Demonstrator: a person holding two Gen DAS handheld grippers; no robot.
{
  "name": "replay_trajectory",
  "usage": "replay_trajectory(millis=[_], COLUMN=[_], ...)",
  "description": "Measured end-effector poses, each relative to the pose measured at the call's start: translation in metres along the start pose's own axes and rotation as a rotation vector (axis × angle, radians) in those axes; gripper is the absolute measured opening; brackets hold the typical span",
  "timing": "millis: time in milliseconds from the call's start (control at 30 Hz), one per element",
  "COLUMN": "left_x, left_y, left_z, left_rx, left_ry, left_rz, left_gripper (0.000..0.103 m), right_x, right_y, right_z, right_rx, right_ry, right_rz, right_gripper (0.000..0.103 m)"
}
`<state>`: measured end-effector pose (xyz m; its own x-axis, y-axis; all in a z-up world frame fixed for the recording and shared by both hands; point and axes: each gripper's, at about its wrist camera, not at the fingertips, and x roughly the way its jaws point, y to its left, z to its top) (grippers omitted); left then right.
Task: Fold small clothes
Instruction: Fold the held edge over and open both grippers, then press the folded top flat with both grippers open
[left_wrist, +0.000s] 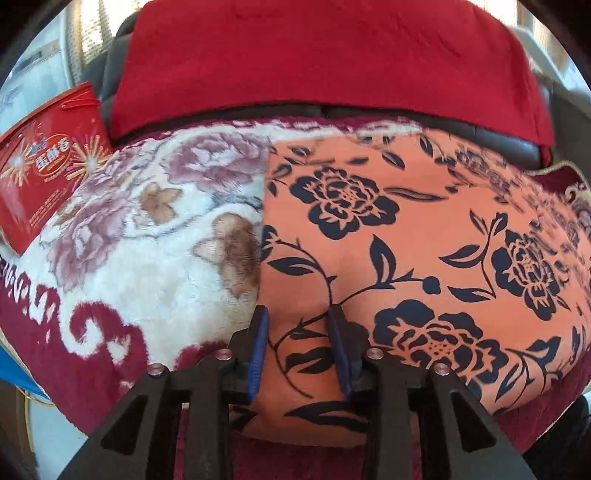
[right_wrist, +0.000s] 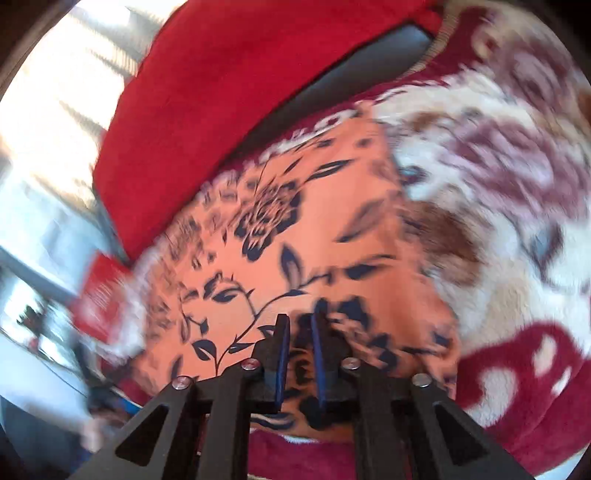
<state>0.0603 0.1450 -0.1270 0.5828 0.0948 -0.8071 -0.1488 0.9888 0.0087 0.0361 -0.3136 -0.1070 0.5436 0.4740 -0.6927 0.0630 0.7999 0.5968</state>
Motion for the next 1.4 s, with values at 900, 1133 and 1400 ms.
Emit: replay_trajectory(millis=[900,1133,1400], left_x=[-0.022,-0.017,-0.016], left_y=[0.030,0.059,0.082], left_z=[-0.031,-0.039,-0.051], left_rx=[-0.231,-0.395,-0.553], left_ry=[-0.111,-0.104,-0.113], left_rz=[-0.212,-0.302,-0.370], left_gripper=[0.066,0.068,0.068], right_x=[-0.014,-0.012,-0.003], right_y=[0.019,0.022,0.031], right_z=[-0.047,-0.064,-0.058], right_rx=[-0.141,-0.223,-0.227], right_ry=[-0.131,-0.203,-0.184], right_rz=[-0.139,-0.151,-0.170], right_gripper=[0.068,0.075,0.082])
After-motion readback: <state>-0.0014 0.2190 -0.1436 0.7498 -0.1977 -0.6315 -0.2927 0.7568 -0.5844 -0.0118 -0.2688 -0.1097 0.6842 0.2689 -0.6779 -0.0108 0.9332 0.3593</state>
